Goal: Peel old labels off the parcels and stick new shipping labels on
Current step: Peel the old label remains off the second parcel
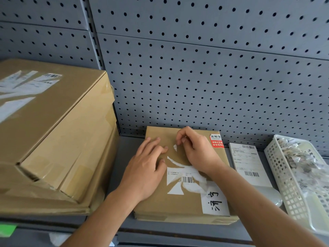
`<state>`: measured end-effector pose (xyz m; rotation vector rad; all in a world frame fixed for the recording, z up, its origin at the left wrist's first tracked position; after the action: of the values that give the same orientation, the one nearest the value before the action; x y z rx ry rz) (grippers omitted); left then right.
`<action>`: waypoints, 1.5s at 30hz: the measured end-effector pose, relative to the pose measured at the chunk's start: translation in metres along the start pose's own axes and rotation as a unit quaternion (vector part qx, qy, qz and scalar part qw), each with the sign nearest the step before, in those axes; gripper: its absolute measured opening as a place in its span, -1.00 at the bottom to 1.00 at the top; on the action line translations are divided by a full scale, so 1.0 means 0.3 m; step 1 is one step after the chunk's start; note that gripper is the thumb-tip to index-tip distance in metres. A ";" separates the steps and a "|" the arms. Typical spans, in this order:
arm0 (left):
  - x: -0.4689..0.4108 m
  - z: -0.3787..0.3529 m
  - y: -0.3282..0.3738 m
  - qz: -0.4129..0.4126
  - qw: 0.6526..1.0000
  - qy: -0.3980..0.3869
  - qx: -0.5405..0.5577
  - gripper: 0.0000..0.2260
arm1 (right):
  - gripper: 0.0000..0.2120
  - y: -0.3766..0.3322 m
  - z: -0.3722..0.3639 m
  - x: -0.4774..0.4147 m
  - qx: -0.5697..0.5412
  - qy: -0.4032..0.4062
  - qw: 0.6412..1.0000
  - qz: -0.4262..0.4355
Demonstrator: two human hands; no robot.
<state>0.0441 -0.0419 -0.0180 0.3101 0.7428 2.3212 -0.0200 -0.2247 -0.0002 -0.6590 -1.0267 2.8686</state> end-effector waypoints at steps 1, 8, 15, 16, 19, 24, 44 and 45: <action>0.000 0.000 -0.001 0.001 1.000 0.000 0.000 -0.69 | -0.75 -0.003 0.000 -0.001 0.000 -0.004 1.000 0.001; -0.001 -0.003 -0.004 -0.002 1.000 0.002 0.000 -0.68 | -0.72 -0.005 -0.001 -0.002 0.002 -0.001 1.000 -0.012; -0.002 -0.001 -0.003 0.000 1.000 0.002 0.000 -0.68 | -0.88 0.019 -0.004 -0.004 0.063 -0.035 0.996 0.052; -0.001 -0.001 -0.004 -0.001 1.000 0.001 0.000 -0.68 | -0.90 0.028 -0.004 -0.009 0.077 -0.047 0.994 0.059; -0.001 -0.003 -0.005 -0.002 1.000 -0.001 -0.005 -0.68 | -0.93 0.032 -0.002 -0.024 0.114 -0.072 0.988 0.078; 0.000 -0.001 -0.001 0.000 1.000 -0.001 -0.004 -0.69 | -0.92 0.021 -0.003 -0.040 0.172 -0.099 0.976 0.092; -0.002 -0.001 -0.004 -0.003 1.000 0.001 0.000 -0.69 | -0.85 0.026 -0.026 -0.034 0.183 -0.127 0.974 0.042; -0.002 -0.002 -0.005 -0.003 1.000 0.002 0.000 -0.69 | -0.87 0.028 -0.024 -0.027 0.168 -0.112 0.978 0.046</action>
<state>0.0452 -0.0416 -0.0193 0.3025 0.7446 2.3169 -0.0087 -0.2282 -0.0071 -0.3737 -0.5106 3.1422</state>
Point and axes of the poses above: each hand's wrist, its own x-axis away from the middle knuckle, its own z-axis out of the back of the hand, y = z × x, the point moved 2 cm from there along -x, towards the middle knuckle, and after that the axes turned 8 degrees about z, right-handed, at the moved point
